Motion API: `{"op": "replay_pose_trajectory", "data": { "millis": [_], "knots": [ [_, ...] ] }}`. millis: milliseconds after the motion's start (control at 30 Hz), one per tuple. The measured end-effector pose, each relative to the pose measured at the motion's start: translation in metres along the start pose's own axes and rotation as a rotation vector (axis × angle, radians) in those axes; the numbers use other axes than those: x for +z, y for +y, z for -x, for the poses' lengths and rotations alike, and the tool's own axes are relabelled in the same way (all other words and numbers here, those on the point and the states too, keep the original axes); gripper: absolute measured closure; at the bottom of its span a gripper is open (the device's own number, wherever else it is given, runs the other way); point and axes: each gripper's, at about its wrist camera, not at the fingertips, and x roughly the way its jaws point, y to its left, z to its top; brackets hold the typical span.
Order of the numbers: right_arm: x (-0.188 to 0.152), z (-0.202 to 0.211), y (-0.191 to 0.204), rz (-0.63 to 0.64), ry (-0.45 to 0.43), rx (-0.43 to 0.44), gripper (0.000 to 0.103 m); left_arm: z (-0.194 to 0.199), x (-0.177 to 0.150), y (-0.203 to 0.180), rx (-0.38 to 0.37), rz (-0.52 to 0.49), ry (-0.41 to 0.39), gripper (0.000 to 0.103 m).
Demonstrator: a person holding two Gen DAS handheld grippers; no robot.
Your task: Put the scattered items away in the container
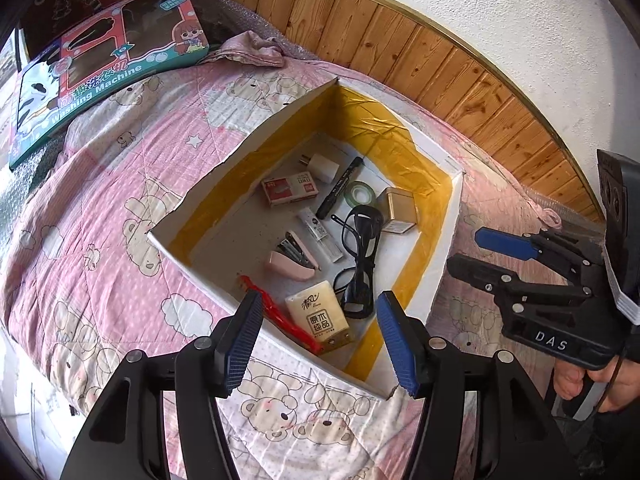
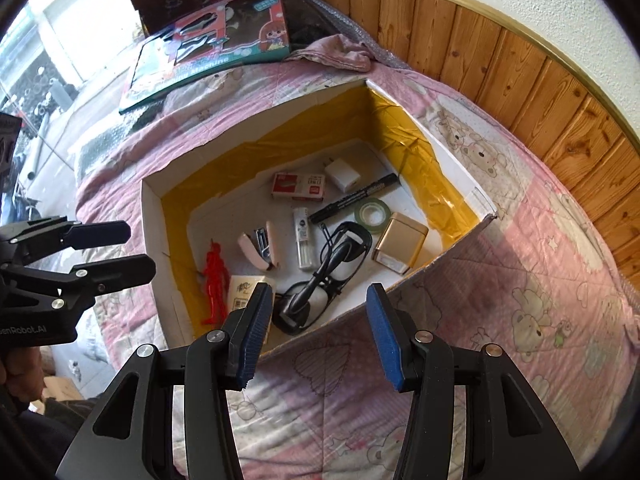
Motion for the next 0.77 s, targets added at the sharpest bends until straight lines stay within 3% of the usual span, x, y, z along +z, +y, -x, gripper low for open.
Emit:
{"op": "replay_pose_trajectory", "data": {
  "millis": [133,400,533,767],
  "knots": [
    [-0.012,0.005,0.020,0.057,0.026,-0.042,0.051,0.009,-0.006,-0.009,-0.003,-0.019,-0.013,0.043],
    [-0.028,0.013,0.035,0.014,0.061,-0.017,0.051,0.031,-0.017,-0.022,-0.015,-0.047,-0.051,0.042],
    [-0.032,0.023,0.037,-0.019,0.039,0.012,0.051,0.041,-0.021,-0.026,-0.021,-0.056,-0.072,0.042],
    [-0.035,0.041,0.045,-0.031,0.003,-0.012,0.051,0.054,-0.029,-0.027,-0.025,-0.058,-0.095,0.042]
  ]
}}
